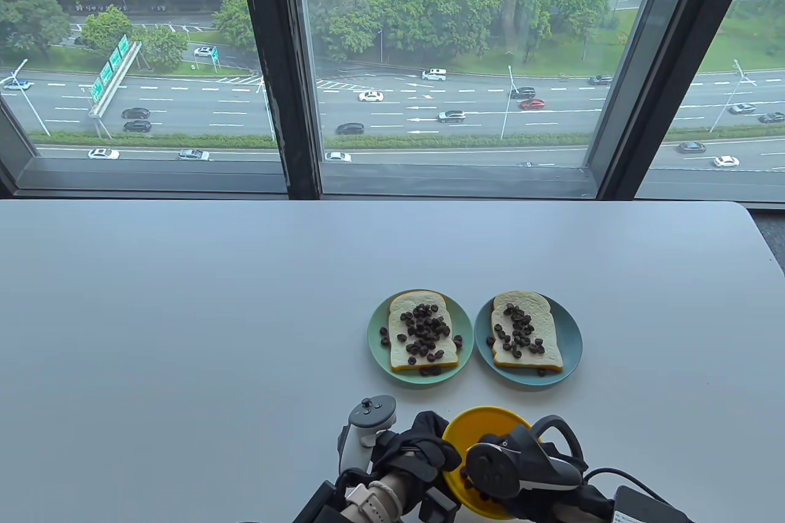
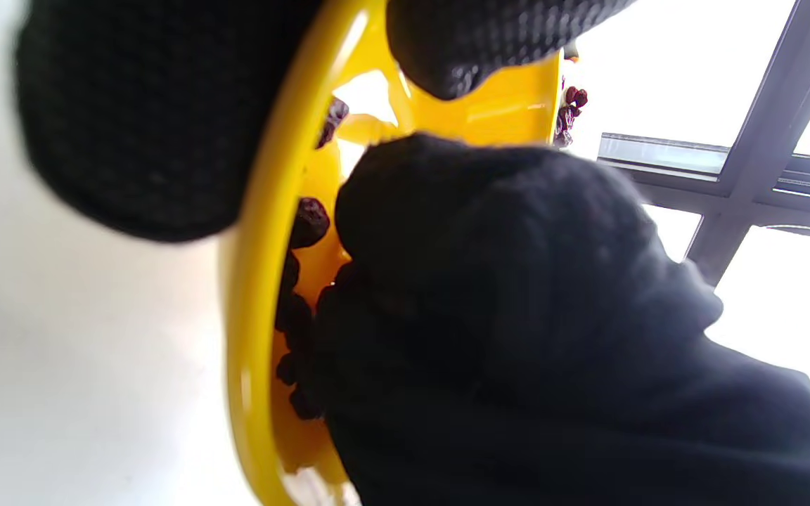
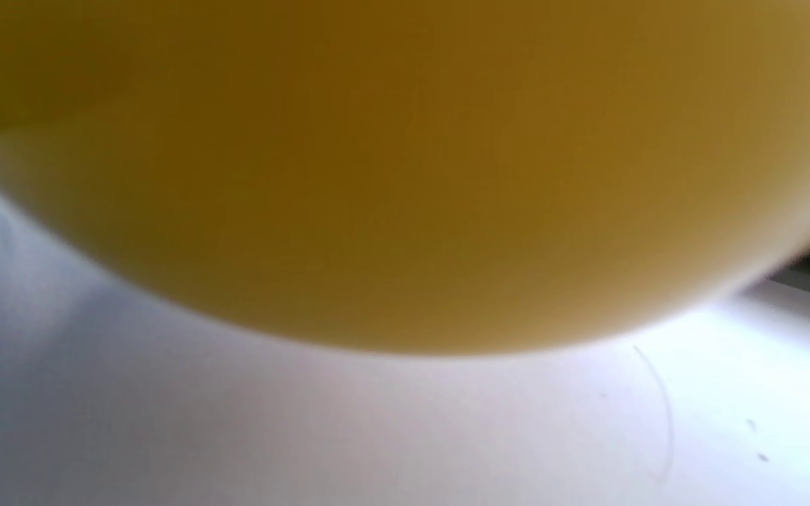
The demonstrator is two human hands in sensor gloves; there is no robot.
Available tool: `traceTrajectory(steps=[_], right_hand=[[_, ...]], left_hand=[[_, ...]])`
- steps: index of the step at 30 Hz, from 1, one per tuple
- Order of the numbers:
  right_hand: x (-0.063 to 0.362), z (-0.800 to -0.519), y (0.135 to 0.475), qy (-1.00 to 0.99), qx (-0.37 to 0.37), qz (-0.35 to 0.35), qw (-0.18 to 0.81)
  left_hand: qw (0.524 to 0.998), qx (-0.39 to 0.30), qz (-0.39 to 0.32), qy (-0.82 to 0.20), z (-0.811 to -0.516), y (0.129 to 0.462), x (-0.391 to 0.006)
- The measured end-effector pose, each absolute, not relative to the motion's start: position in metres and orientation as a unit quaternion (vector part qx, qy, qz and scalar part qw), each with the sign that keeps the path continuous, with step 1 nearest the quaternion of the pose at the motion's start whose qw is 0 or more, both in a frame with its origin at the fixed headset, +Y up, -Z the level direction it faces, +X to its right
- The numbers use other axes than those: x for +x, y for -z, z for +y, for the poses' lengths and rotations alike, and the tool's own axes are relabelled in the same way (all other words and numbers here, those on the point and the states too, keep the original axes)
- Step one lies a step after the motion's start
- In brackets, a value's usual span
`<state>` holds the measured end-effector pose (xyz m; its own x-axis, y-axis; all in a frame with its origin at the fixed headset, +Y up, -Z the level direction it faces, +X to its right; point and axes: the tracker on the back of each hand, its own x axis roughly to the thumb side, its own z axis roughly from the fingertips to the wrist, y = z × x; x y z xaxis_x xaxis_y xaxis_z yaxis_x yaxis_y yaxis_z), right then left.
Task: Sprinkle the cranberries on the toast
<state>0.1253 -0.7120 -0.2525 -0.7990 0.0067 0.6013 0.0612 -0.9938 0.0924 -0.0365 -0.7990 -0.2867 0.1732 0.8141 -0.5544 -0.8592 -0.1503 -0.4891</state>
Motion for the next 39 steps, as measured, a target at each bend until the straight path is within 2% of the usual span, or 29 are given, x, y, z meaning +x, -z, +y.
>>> traceTrajectory(steps=[6, 12, 14, 18, 21, 24, 28, 31, 39], right_hand=[[0.127, -0.688, 0.250, 0.946, -0.321, -0.033, -0.026], [0.148, -0.661, 0.266, 0.949, -0.299, -0.023, -0.093], [0.160, -0.648, 0.281, 0.956, -0.271, -0.007, -0.111], [0.192, -0.635, 0.336, 0.976, -0.160, 0.017, -0.147], [0.212, -0.648, 0.384, 0.985, -0.074, 0.002, -0.155], [0.229, -0.673, 0.430, 0.984, -0.001, -0.024, -0.177], [0.248, -0.700, 0.474, 0.983, 0.073, -0.021, -0.165], [0.257, -0.718, 0.493, 0.979, 0.106, -0.030, -0.170], [0.259, -0.738, 0.510, 0.984, 0.104, -0.023, -0.142]], left_hand=[[0.650, -0.403, 0.036, -0.643, -0.800, 0.288, -0.041], [0.649, -0.408, 0.029, -0.641, -0.798, 0.287, -0.038], [0.650, -0.409, 0.025, -0.640, -0.797, 0.287, -0.037], [0.649, -0.412, 0.024, -0.639, -0.797, 0.287, -0.038], [0.642, -0.418, 0.029, -0.642, -0.799, 0.286, -0.037], [0.635, -0.422, 0.027, -0.646, -0.798, 0.285, -0.036], [0.643, -0.419, 0.026, -0.641, -0.798, 0.287, -0.038], [0.639, -0.420, 0.030, -0.643, -0.799, 0.288, -0.040], [0.636, -0.424, 0.039, -0.643, -0.801, 0.289, -0.042]])
